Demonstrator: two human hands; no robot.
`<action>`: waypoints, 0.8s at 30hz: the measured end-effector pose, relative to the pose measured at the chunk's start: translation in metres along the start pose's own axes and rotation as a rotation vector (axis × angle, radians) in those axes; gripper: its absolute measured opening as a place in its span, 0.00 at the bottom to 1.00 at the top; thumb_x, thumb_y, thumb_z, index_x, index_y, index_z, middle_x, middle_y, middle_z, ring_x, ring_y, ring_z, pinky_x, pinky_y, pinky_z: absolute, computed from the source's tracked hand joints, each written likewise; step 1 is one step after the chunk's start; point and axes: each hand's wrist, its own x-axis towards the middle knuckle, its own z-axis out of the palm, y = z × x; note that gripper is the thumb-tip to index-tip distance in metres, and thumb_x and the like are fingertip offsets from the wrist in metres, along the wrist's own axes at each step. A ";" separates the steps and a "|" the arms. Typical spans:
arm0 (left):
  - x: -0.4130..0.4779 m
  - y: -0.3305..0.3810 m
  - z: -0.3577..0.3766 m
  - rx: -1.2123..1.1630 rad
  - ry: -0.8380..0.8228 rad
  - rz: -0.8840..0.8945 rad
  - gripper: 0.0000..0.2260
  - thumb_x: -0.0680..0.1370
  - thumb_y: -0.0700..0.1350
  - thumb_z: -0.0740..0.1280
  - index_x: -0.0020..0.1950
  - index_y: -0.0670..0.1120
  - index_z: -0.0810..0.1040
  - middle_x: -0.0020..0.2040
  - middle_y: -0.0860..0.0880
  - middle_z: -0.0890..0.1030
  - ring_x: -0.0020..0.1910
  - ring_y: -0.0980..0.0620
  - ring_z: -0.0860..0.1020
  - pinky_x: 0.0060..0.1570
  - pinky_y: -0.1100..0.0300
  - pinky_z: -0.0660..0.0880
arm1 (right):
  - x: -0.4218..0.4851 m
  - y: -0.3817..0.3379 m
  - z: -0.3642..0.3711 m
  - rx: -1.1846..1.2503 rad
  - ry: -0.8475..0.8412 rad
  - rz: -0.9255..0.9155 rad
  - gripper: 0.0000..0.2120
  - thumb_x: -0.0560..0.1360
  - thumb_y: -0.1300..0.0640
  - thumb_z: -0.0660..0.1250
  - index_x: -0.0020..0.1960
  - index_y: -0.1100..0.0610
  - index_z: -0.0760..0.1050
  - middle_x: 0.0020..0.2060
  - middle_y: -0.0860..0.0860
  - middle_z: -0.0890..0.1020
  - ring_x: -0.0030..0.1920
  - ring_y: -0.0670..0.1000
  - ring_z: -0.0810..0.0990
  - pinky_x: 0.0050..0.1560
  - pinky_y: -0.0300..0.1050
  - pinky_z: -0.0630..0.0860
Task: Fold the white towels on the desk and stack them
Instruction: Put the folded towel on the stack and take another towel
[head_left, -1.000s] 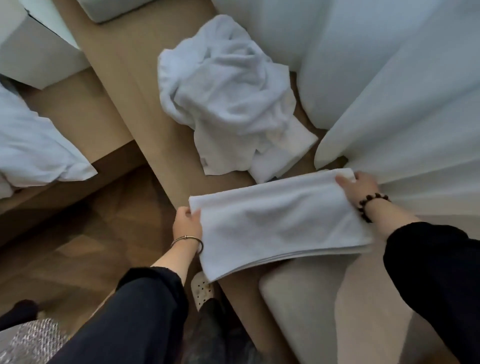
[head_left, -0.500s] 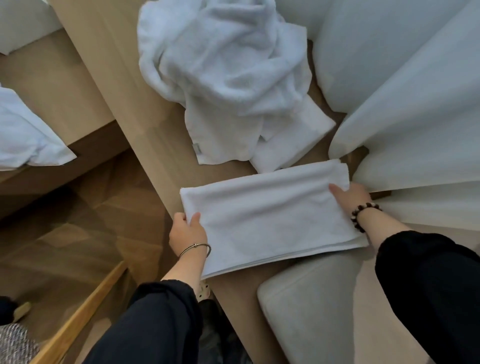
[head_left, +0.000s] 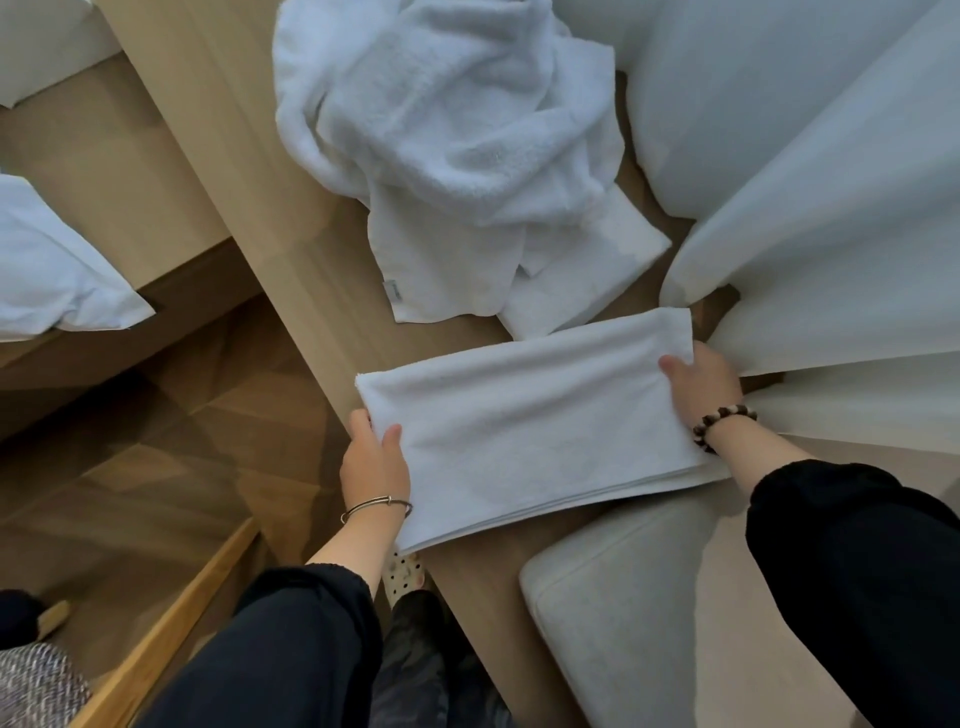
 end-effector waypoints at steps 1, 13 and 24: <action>-0.002 0.002 0.000 0.004 0.033 0.014 0.11 0.80 0.44 0.61 0.61 0.47 0.66 0.49 0.47 0.76 0.48 0.44 0.78 0.46 0.51 0.76 | -0.002 0.001 0.001 -0.060 0.015 -0.007 0.13 0.80 0.51 0.58 0.57 0.60 0.72 0.51 0.58 0.79 0.46 0.56 0.74 0.47 0.46 0.68; 0.004 0.012 0.050 0.917 -0.150 0.784 0.30 0.81 0.55 0.50 0.75 0.49 0.35 0.75 0.49 0.33 0.72 0.47 0.28 0.70 0.41 0.35 | -0.066 -0.052 0.105 -0.722 -0.060 -0.822 0.29 0.77 0.47 0.49 0.77 0.53 0.54 0.77 0.55 0.52 0.76 0.57 0.51 0.72 0.61 0.49; 0.023 -0.008 0.040 0.920 -0.053 0.663 0.26 0.76 0.59 0.32 0.71 0.56 0.25 0.71 0.53 0.24 0.71 0.52 0.26 0.65 0.50 0.23 | -0.015 0.022 0.060 -0.763 0.063 -0.520 0.31 0.76 0.44 0.44 0.76 0.49 0.39 0.75 0.48 0.40 0.74 0.45 0.35 0.71 0.50 0.29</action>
